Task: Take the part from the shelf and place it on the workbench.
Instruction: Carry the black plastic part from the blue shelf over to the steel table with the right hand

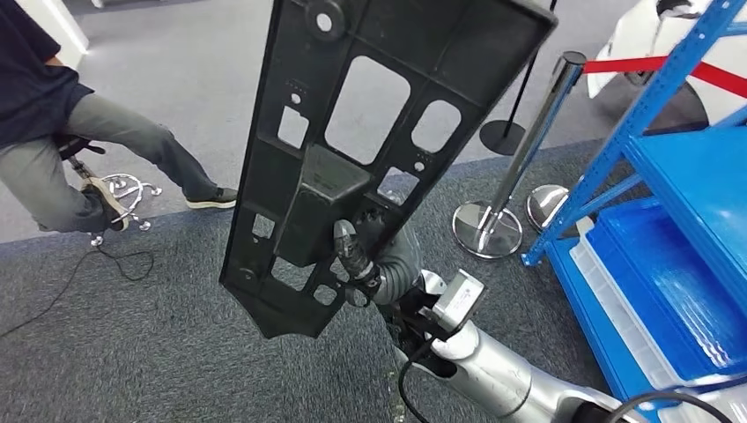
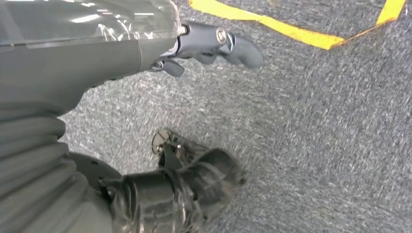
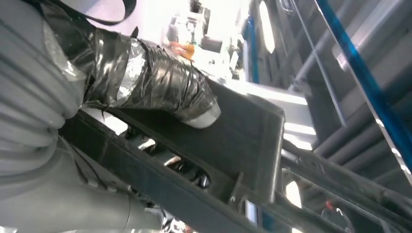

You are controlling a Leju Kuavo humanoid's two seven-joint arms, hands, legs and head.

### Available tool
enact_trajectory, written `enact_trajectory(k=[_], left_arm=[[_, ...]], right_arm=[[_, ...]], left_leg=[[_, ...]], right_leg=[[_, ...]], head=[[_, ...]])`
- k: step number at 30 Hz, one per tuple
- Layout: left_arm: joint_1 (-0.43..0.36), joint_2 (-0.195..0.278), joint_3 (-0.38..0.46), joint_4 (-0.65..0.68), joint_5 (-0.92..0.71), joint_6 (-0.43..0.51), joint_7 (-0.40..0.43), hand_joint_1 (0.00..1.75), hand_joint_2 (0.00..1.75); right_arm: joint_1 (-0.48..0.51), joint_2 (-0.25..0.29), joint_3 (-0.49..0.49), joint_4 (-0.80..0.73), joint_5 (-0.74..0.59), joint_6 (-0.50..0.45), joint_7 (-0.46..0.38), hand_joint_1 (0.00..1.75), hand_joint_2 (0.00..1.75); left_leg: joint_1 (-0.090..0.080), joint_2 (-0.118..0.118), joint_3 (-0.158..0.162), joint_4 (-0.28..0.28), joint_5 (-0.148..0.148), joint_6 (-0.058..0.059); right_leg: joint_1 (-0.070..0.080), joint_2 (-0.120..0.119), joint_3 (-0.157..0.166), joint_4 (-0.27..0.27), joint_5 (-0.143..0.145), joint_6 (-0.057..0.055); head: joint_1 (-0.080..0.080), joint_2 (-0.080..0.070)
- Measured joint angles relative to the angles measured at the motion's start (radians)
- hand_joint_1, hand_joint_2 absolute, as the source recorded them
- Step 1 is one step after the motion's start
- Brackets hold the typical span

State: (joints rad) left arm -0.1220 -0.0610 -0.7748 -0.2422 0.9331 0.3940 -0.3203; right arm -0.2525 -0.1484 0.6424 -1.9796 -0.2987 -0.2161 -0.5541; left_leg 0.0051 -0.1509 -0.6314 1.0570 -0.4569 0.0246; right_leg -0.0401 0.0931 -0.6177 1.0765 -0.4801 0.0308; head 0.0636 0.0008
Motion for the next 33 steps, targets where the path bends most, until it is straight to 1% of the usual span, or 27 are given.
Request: enact_trajectory(k=[1, 2, 3, 4, 5, 6, 7, 8, 9, 10, 12, 14, 15, 17, 18, 19, 21, 22, 23, 24, 25, 26, 28, 30, 31, 32, 33], left_arm=[[0.001, 0.001, -0.002, 0.0, 0.0, 0.0, 0.0, 0.0, 1.75], [0.004, 0.002, -0.003, 0.0, 0.0, 0.0, 0.0, 0.0, 1.75], [0.005, 0.002, -0.004, 0.0, 0.0, 0.0, 0.0, 0.0, 1.75], [0.006, 0.002, -0.005, 0.0, 0.0, 0.0, 0.0, 0.0, 1.75], [0.005, 0.002, -0.006, 0.0, 0.0, 0.0, 0.0, 0.0, 1.75], [0.003, 0.002, -0.007, 0.0, 0.0, 0.0, 0.0, 0.0, 1.75], [0.001, 0.001, -0.007, 0.0, 0.0, 0.0, 0.0, 0.0, 1.75], [0.001, 0.001, -0.008, 0.0, 0.0, 0.0, 0.0, 0.0, 1.75], [0.001, 0.001, -0.008, 0.0, 0.001, 0.0, 0.0, 0.0, 1.75], [0.002, 0.001, -0.008, 0.0, 0.001, 0.0, 0.0, 0.0, 1.75], [0.002, 0.001, -0.008, 0.0, 0.002, 0.0, 0.0, 0.0, 1.75], [-0.001, 0.002, -0.008, 0.0, 0.002, 0.0, 0.0, 0.0, 1.75], [-0.002, 0.002, -0.008, 0.0, 0.002, 0.0, 0.001, 0.0, 1.75], [0.0, 0.004, -0.008, 0.0, 0.002, 0.0, 0.002, 0.0, 1.75], [0.002, 0.005, -0.008, 0.0, 0.002, 0.0, 0.003, 0.0, 1.75], [0.003, 0.005, -0.008, 0.0, 0.003, 0.0, 0.004, 0.0, 1.75], [0.0, 0.005, -0.009, 0.0, 0.003, 0.0, 0.005, 0.0, 1.75], [-0.003, 0.005, -0.009, 0.0, 0.004, 0.0, 0.006, 0.0, 1.75], [-0.005, 0.004, -0.009, 0.0, 0.004, 0.0, 0.006, 0.0, 1.75], [-0.005, 0.004, -0.009, 0.0, 0.004, 0.0, 0.006, 0.0, 1.75], [-0.004, 0.004, -0.009, 0.0, 0.004, 0.0, 0.006, 0.0, 1.75], [-0.003, 0.004, -0.009, 0.0, 0.004, 0.0, 0.006, 0.0, 1.75], [-0.002, 0.004, -0.009, 0.0, 0.004, 0.0, 0.006, 0.0, 1.75], [-0.004, 0.005, -0.009, 0.0, 0.005, 0.001, 0.007, 0.0, 1.75], [-0.005, 0.005, -0.009, 0.0, 0.005, 0.001, 0.007, 0.0, 1.75], [-0.003, 0.006, -0.009, 0.0, 0.006, 0.002, 0.007, 0.0, 1.75], [-0.001, 0.007, -0.009, 0.0, 0.006, 0.002, 0.007, 0.0, 1.75]], right_arm=[[0.0, 0.0, 0.0, 0.0, 0.0, 0.0, 0.0, 1.75, 1.75], [-0.001, 0.0, 0.0, 0.0, 0.0, 0.0, 0.0, 1.75, 1.75], [-0.002, 0.001, 0.0, 0.0, 0.0, 0.0, 0.0, 1.75, 1.75], [-0.003, 0.001, 0.0, 0.0, 0.0, 0.001, 0.0, 1.75, 1.75], [-0.004, 0.001, 0.0, 0.0, 0.0, 0.001, 0.0, 1.75, 1.75], [-0.004, 0.001, 0.0, 0.0, 0.0, 0.001, 0.0, 1.75, 1.75], [-0.003, 0.001, 0.0, 0.0, 0.0, 0.001, 0.0, 1.75, 1.75], [-0.003, 0.001, 0.0, 0.0, 0.0, 0.001, 0.0, 1.75, 1.75], [-0.002, 0.001, 0.0, 0.0, 0.001, 0.001, 0.0, 1.75, 1.75], [-0.002, 0.001, 0.0, 0.0, 0.001, 0.001, 0.0, 1.75, 1.75], [-0.003, 0.001, 0.0, 0.0, 0.001, 0.001, 0.0, 1.75, 1.75], [-0.004, 0.001, 0.0, 0.0, 0.003, 0.0, 0.0, 1.75, 1.75], [-0.004, 0.001, 0.0, 0.0, 0.004, -0.001, 0.0, 1.75, 1.75], [-0.004, 0.001, 0.0, 0.0, 0.008, -0.003, 0.001, 1.75, 1.75], [-0.005, 0.001, 0.0, 0.001, 0.01, -0.004, 0.001, 1.75, 1.75], [-0.006, 0.001, 0.0, 0.001, 0.012, -0.005, 0.001, 1.75, 1.75], [-0.007, 0.001, 0.0, 0.002, 0.015, -0.006, 0.0, 1.75, 1.75], [-0.006, 0.001, 0.0, 0.003, 0.015, -0.006, 0.0, 1.75, 1.75], [-0.004, 0.001, 0.0, 0.004, 0.015, -0.006, 0.001, 1.75, 1.75], [-0.003, 0.0, 0.0, 0.005, 0.015, -0.006, 0.001, 1.75, 1.75], [-0.002, 0.0, 0.0, 0.006, 0.015, -0.006, 0.001, 1.75, 1.75], [-0.002, 0.0, 0.0, 0.007, 0.015, -0.006, 0.002, 1.75, 1.75], [-0.003, 0.0, 0.0, 0.009, 0.015, -0.005, 0.003, 1.75, 1.75], [-0.003, 0.0, 0.0, 0.01, 0.015, -0.003, 0.004, 1.75, 1.75], [-0.003, 0.0, 0.0, 0.011, 0.014, -0.001, 0.005, 1.75, 1.75], [-0.002, 0.0, 0.0, 0.011, 0.014, 0.001, 0.005, 1.75, 1.75], [-0.003, 0.0, 0.0, 0.012, 0.013, 0.004, 0.006, 1.75, 1.75]], left_leg=[[0.003, -0.011, -0.005, -0.001, 0.001, -0.004], [0.003, -0.006, -0.008, 0.002, 0.0, -0.008], [0.001, 0.017, -0.015, 0.015, -0.006, -0.012], [-0.001, 0.051, -0.03, 0.046, -0.02, -0.016], [-0.002, 0.092, -0.056, 0.096, -0.041, -0.02], [-0.001, 0.121, -0.092, 0.157, -0.064, -0.023], [0.001, 0.135, -0.126, 0.211, -0.079, -0.025], [0.002, 0.142, -0.147, 0.24, -0.079, -0.024], [0.002, 0.145, -0.147, 0.232, -0.06, -0.021], [0.001, 0.149, -0.129, 0.189, -0.029, -0.016], [-0.009, 0.183, -0.065, 0.06, 0.026, -0.001], [-0.024, 0.215, -0.027, -0.015, 0.04, 0.014], [-0.029, 0.215, -0.023, -0.021, 0.038, 0.018], [-0.027, 0.192, -0.01, -0.044, 0.046, 0.024], [-0.023, 0.18, 0.002, -0.06, 0.051, 0.026], [-0.02, 0.169, 0.015, -0.075, 0.056, 0.027], [-0.017, 0.147, 0.028, -0.086, 0.057, 0.031], [-0.017, 0.134, 0.028, -0.084, 0.055, 0.033], [-0.016, 0.118, 0.028, -0.079, 0.051, 0.034], [-0.014, 0.102, 0.028, -0.072, 0.046, 0.033], [-0.012, 0.084, 0.028, -0.063, 0.04, 0.03], [-0.008, 0.068, 0.027, -0.049, 0.031, 0.025], [-0.003, 0.04, 0.013, -0.015, 0.012, 0.01], [-0.001, 0.017, -0.009, 0.008, 0.002, -0.001], [-0.001, 0.007, -0.019, 0.012, 0.003, -0.005], [0.002, -0.004, -0.023, 0.008, 0.005, -0.008], [0.003, 0.002, -0.025, 0.011, 0.005, -0.012]], right_leg=[[0.0, -0.012, 0.001, 0.001, 0.0, -0.008], [0.001, -0.025, 0.005, -0.002, 0.0, -0.015], [0.0, -0.038, 0.011, -0.005, -0.001, -0.022], [-0.001, -0.052, 0.016, -0.008, -0.002, -0.028], [0.003, -0.067, 0.021, -0.01, -0.004, -0.031], [0.006, -0.083, 0.025, -0.01, -0.008, -0.035], [0.009, -0.1, 0.028, -0.01, -0.011, -0.038], [0.012, -0.117, 0.031, -0.01, -0.015, -0.039], [0.015, -0.133, 0.035, -0.01, -0.02, -0.039], [0.017, -0.148, 0.041, -0.01, -0.024, -0.04], [0.02, -0.173, 0.055, -0.015, -0.032, -0.038], [0.021, -0.194, 0.067, -0.028, -0.034, -0.032], [0.02, -0.205, 0.071, -0.036, -0.034, -0.027], [0.019, -0.217, 0.083, -0.048, -0.036, -0.016], [0.019, -0.203, 0.085, -0.044, -0.042, -0.012], [0.02, -0.177, 0.078, -0.021, -0.055, -0.01], [0.021, -0.115, 0.021, 0.089, -0.102, -0.01], [0.022, -0.101, -0.02, 0.157, -0.125, -0.01], [0.021, -0.095, -0.055, 0.207, -0.133, -0.009], [0.02, -0.093, -0.075, 0.223, -0.122, -0.006], [0.017, -0.091, -0.075, 0.2, -0.091, -0.003], [0.013, -0.083, -0.058, 0.144, -0.047, 0.002], [0.0, -0.028, -0.017, 0.04, 0.0, 0.01], [-0.006, 0.016, -0.009, 0.015, -0.006, 0.003], [-0.004, 0.015, -0.011, 0.016, -0.006, -0.004], [-0.002, 0.0, -0.011, 0.019, -0.007, -0.013], [-0.001, -0.014, -0.007, 0.017, -0.008, -0.021]], head=[[0.0, 0.0], [0.0, 0.0], [-0.003, 0.0], [-0.006, 0.0], [-0.009, 0.0], [-0.011, 0.0], [-0.011, 0.0], [-0.012, 0.0], [-0.012, 0.0], [-0.012, 0.0], [-0.012, 0.0], [-0.012, 0.0], [-0.012, 0.0], [-0.011, 0.0], [-0.01, 0.0], [-0.009, 0.0], [-0.008, 0.0], [-0.008, 0.0], [-0.008, 0.0], [-0.007, 0.0], [-0.007, 0.0], [-0.007, 0.0], [-0.006, 0.0], [-0.007, 0.0], [-0.007, 0.0], [-0.007, 0.0], [-0.007, 0.0]])
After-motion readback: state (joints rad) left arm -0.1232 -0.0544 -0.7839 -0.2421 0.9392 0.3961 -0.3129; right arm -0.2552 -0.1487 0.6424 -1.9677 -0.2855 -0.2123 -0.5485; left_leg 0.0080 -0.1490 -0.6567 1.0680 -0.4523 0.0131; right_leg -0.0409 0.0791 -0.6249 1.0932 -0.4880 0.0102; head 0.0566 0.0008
